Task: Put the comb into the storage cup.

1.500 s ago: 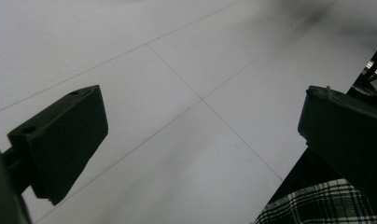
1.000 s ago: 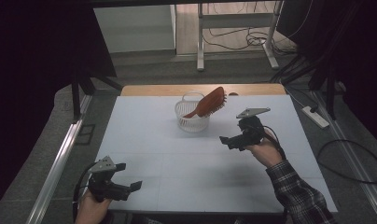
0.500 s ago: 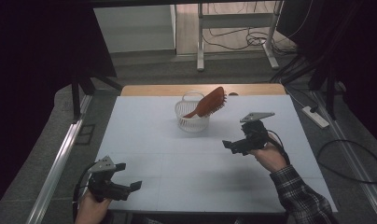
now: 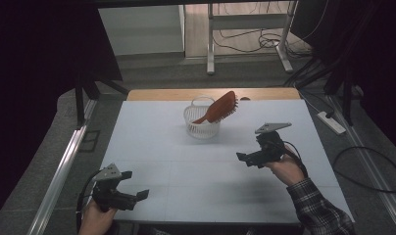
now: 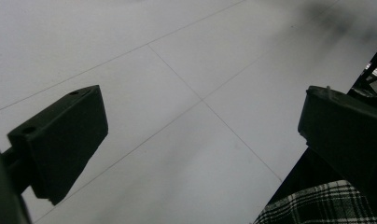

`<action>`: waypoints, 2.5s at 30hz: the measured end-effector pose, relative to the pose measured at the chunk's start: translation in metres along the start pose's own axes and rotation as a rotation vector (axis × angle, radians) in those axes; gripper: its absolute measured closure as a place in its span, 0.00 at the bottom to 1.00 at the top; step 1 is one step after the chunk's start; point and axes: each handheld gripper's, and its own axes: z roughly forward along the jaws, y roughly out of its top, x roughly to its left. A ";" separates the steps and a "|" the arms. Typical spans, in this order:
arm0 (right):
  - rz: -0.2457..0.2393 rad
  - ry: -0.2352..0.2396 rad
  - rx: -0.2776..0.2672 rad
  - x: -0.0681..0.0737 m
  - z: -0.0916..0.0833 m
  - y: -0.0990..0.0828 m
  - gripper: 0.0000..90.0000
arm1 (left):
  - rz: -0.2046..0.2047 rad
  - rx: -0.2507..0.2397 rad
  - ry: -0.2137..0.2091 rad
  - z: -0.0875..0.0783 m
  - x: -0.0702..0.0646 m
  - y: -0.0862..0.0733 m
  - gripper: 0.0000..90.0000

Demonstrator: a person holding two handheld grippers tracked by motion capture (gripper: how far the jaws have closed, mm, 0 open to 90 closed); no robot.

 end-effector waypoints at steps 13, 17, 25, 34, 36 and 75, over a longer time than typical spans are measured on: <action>0.003 0.000 0.004 -0.002 -0.012 -0.012 0.00 | -0.004 0.000 0.000 0.000 0.000 0.000 0.02; 0.007 -0.005 0.003 -0.003 -0.016 -0.015 0.00 | -0.004 0.000 0.000 0.000 0.000 0.000 0.02; 0.013 -0.011 0.004 -0.005 -0.025 -0.022 0.00 | -0.005 0.001 0.001 0.000 0.000 0.000 0.02; 0.014 -0.022 0.002 -0.007 -0.030 -0.029 0.00 | -0.005 -0.001 0.001 0.000 0.000 0.000 0.02; 0.016 -0.022 0.004 -0.007 -0.032 -0.031 0.00 | -0.006 0.000 0.001 0.000 0.000 0.000 0.02; 0.053 -0.053 0.025 -0.014 -0.055 -0.062 0.00 | -0.017 -0.002 0.006 0.000 0.001 0.000 0.01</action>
